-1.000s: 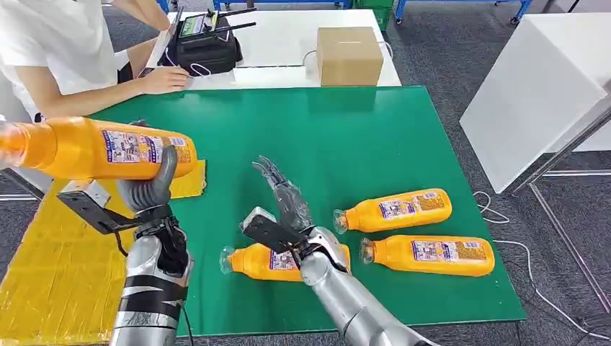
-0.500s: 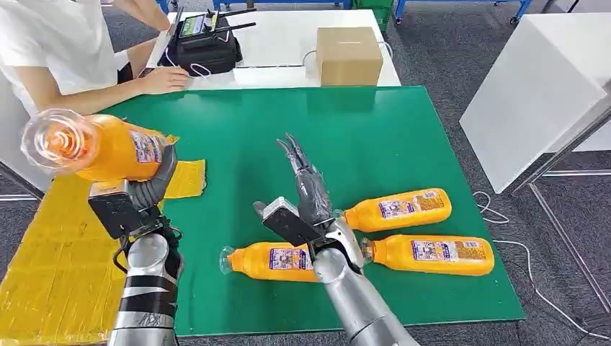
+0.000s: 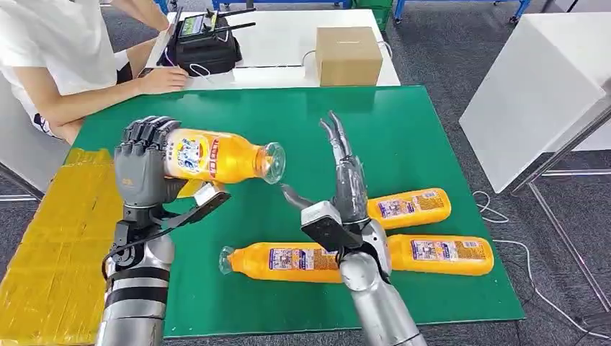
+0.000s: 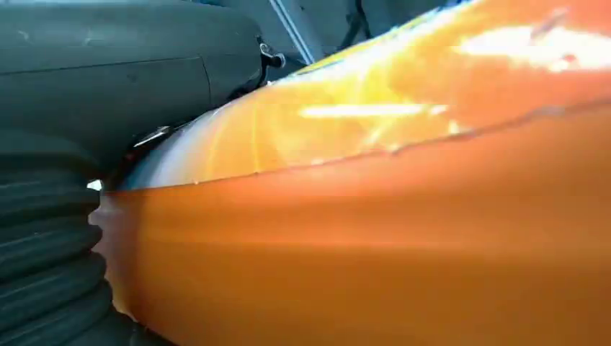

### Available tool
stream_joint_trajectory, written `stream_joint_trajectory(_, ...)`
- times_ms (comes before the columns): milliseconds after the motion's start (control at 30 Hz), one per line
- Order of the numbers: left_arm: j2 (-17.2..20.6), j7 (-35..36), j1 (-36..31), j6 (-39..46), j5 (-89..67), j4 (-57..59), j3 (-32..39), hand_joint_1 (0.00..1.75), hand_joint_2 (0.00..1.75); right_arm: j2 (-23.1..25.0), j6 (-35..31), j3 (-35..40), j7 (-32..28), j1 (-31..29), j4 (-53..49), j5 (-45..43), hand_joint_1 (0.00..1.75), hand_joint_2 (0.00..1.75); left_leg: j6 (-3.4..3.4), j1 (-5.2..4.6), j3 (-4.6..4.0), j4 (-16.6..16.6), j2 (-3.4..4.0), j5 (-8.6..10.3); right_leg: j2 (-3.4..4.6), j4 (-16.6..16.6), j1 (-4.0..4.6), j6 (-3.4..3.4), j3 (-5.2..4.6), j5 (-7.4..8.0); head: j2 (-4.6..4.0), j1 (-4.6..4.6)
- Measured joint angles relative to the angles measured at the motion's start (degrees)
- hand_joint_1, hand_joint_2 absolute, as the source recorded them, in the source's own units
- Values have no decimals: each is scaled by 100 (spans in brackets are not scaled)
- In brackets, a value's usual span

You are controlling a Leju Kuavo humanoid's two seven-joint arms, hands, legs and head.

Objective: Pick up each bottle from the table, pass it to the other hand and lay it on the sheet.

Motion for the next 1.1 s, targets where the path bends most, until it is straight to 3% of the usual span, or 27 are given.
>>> stream_joint_trajectory(867, 48, 224, -19, 7, -162, -44, 291, 175, 175, -136, -18, 0, -13, 102, -394, -9, 0, 175, 0, 1, 0, -1, -2, 0, 0, 2, 1, 0, 2, 0, 0, 2)
stream_joint_trajectory(967, 751, 2207, -51, 7, -394, 2, -298, 175, 175, -162, -147, 33, -114, 154, -455, -66, 0, 175, -1, 1, 5, 2, 9, 1, 13, 4, 4, -2, -26, 1, 0, 9)
stream_joint_trajectory(1067, 2036, 6226, -594, 7, -448, 468, -1917, 175, 175, -236, -295, 118, -131, 269, -597, -129, 0, 175, -21, 4, -22, 2, 34, 14, 34, 13, 14, -40, -53, 26, 0, -15)
stream_joint_trajectory(1100, 2272, 7008, -696, 13, -437, 561, -2512, 175, 175, -262, -313, 129, -131, 301, -636, -146, 0, 175, -25, 6, -22, 1, 17, 16, 22, 15, 15, -42, -45, 21, 0, -11)
